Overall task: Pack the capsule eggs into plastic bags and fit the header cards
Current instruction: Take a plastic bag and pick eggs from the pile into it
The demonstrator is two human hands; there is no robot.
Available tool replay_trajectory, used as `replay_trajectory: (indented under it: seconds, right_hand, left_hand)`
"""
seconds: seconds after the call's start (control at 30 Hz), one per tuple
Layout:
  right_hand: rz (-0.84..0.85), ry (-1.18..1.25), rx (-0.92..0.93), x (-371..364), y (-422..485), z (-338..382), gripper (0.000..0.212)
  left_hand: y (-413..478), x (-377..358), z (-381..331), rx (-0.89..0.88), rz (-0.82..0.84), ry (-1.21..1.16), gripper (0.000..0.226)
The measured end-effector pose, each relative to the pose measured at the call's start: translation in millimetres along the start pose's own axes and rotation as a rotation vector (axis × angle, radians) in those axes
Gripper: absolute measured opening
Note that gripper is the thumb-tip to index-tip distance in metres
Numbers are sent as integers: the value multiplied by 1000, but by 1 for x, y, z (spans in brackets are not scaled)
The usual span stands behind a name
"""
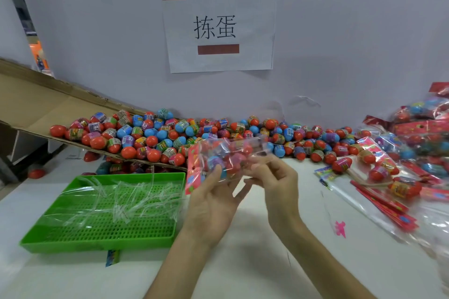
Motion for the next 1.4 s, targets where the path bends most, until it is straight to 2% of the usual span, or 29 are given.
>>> replay_trajectory:
  seconds: [0.07, 0.13, 0.2, 0.27, 0.33, 0.4, 0.47, 0.57, 0.67, 0.73, 0.77, 0.8, 0.9, 1.03, 1.07, 1.2, 1.4]
  right_hand:
    - [-41, 77, 19, 13, 7, 9, 16]
    - [-50, 158, 20, 26, 15, 14, 27]
    - [-50, 186, 29, 37, 21, 17, 35]
    - [-42, 126, 39, 39, 24, 19, 24]
    - [-30, 33, 17, 37, 23, 17, 15]
    - [-20, -67, 26, 33, 21, 16, 13]
    - [-3, -150, 42, 30, 20, 16, 14]
    - [-5, -197, 37, 33, 23, 12, 27]
    - [47, -144, -19, 30, 26, 6, 7]
    - [152, -127, -115, 23, 28, -3, 37]
    - [208, -168, -144, 18, 28, -7, 44]
    - [255, -207, -156, 14, 26, -9, 40]
    - [258, -253, -139, 14, 25, -10, 2]
    - [288, -260, -134, 12, 23, -8, 17]
    - [323, -278, -139, 9, 22, -8, 20]
    - [408, -297, -156, -2, 16, -10, 19]
    - [371, -319, -164, -1, 18, -13, 9]
  left_hand:
    - [-1, 0, -4, -15, 0, -34, 77]
    - [-2, -1, -10, -14, 30, -36, 84]
    - [-2, -2, -14, -1, 48, 21, 76]
    - [0, 1, -10, 32, -2, 178, 67]
    - [1, 0, -3, 62, -45, 438, 61]
    - [1, 0, 5, 81, -60, 601, 68]
    - [2, 1, 12, 95, -55, 662, 67]
    - [1, 9, 12, 80, -132, 648, 53]
    - [1, 12, 8, 60, -174, 651, 42]
    - [0, 9, 6, 48, -163, 646, 41]
    - [0, 7, 6, 41, -158, 645, 41]
    - [0, 6, 5, 33, -144, 647, 39]
    - [0, 2, 4, 3, -126, 674, 36]
    - [-4, 2, -3, -50, -234, 751, 50]
    - [-5, 2, -5, -73, -256, 754, 48]
    - [-7, 7, -17, -149, -305, 700, 12]
    - [-10, 18, -25, -202, -391, 592, 20]
Point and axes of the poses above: each hand's wrist, its own y-axis towards the middle knuckle, its own x-axis out of the back of the hand, z = x × y, the point moved 7 cm from there along y, towards the middle knuckle, and after that the axes turned 6 degrees about z, right-handed, at the moved point
